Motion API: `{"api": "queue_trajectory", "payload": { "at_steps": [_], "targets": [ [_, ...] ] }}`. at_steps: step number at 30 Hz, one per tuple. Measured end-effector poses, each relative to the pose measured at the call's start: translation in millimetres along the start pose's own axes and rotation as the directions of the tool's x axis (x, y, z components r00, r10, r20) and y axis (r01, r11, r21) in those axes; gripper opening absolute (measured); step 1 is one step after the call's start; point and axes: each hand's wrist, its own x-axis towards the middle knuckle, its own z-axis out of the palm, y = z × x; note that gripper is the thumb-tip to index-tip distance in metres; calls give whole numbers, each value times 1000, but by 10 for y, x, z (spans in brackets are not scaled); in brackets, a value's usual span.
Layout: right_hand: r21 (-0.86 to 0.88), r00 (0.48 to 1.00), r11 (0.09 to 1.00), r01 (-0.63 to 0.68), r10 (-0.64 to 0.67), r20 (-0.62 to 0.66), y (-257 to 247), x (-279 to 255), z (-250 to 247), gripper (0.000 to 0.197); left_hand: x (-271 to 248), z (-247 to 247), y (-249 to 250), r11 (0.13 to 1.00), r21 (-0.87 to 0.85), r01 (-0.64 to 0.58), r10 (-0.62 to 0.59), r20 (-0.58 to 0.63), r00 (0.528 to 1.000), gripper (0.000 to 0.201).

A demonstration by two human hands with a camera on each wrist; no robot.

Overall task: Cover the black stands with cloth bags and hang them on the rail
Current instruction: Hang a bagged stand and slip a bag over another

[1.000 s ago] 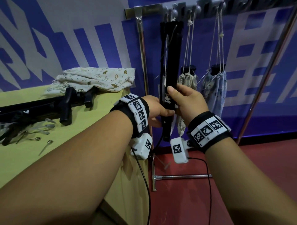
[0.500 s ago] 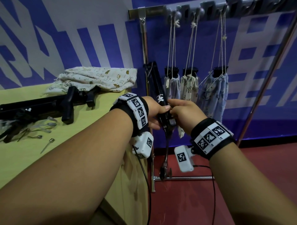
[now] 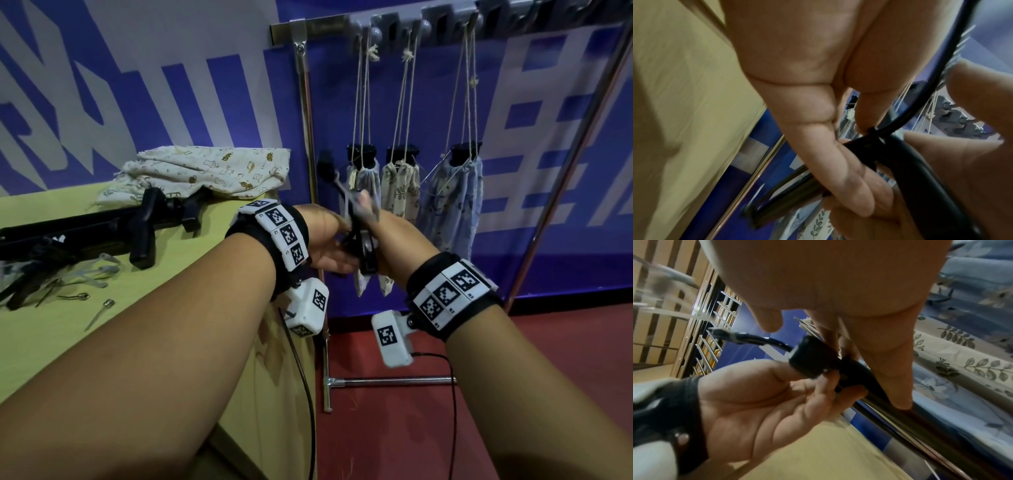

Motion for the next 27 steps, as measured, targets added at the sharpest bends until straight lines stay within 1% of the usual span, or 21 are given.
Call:
{"api": "queue_trajectory", "payload": {
  "at_steps": [1, 4, 5, 7, 8, 9, 11, 13, 14, 15, 16, 18, 20, 22, 23, 25, 27],
  "targets": [
    [-67, 1000, 998, 11, -12, -11, 19, 0, -4, 79, -18, 2, 14, 1000, -24, 7, -8, -10, 1000, 28],
    [-217, 999, 975, 48, -50, -5, 56, -15, -19, 63, -38, -15, 53, 999, -40, 3, -1, 38, 999, 23],
    [-263, 998, 963, 50, -54, -10, 74, -10, -28, 68, -56, -21, 53, 1000, -18, 6, -5, 43, 999, 21],
    [-322, 994, 943, 85, -101, -34, 77, -3, -42, 87, -59, -24, 30, 1000, -17, 3, -3, 24, 1000, 20],
    [-346, 990, 932, 107, -132, -48, 70, 0, -52, 86, -58, -20, 22, 999, -48, -17, 18, 16, 1000, 21],
    [-358, 985, 924, 137, -167, -54, 40, -21, -56, 80, -64, -15, 20, 997, -74, -39, 41, 20, 999, 24],
    [-333, 973, 923, 191, -224, -62, 15, -22, -65, 57, -72, -6, 18, 997, -67, -45, 46, 18, 999, 30],
    [-283, 971, 936, 209, -232, -50, 37, -7, -50, 30, -60, 8, 18, 999, -40, -12, 13, 17, 1000, 42],
    [-301, 970, 928, 221, -243, -34, 71, 17, -42, 21, -56, 23, 19, 1000, -19, 0, 1, 31, 1000, 45],
    [-336, 970, 915, 222, -243, -22, 97, 36, -39, 16, -68, 36, 22, 1000, 9, 7, -7, 37, 999, 45],
    [-348, 972, 912, 215, -235, -16, 128, 51, -48, 13, -74, 43, 19, 1000, 28, 12, -13, 33, 999, 46],
    [-284, 978, 939, 195, -206, -12, 128, 26, -55, 15, -58, 33, 6, 999, 18, 31, -32, 48, 998, 50],
    [-257, 975, 946, 198, -217, -48, 108, 33, -80, 17, -56, 19, 13, 1000, 2, 27, -27, 69, 997, 47],
    [-277, 965, 941, 196, -235, -116, 85, 43, -114, 10, -63, 9, 38, 1000, -12, 23, -22, 79, 997, 42],
    [-278, 958, 941, 195, -244, -152, 77, 51, -128, 7, -61, -3, 48, 1000, -23, 21, -19, 70, 997, 39],
    [-288, 948, 938, 190, -252, -193, 78, 79, -153, 9, -56, -25, 84, 999, -50, 13, -11, 34, 999, 33],
    [-303, 946, 936, 180, -249, -207, 71, 66, -161, 9, -56, -54, 132, 994, -103, -22, 18, -41, 999, 27]
  ]
}}
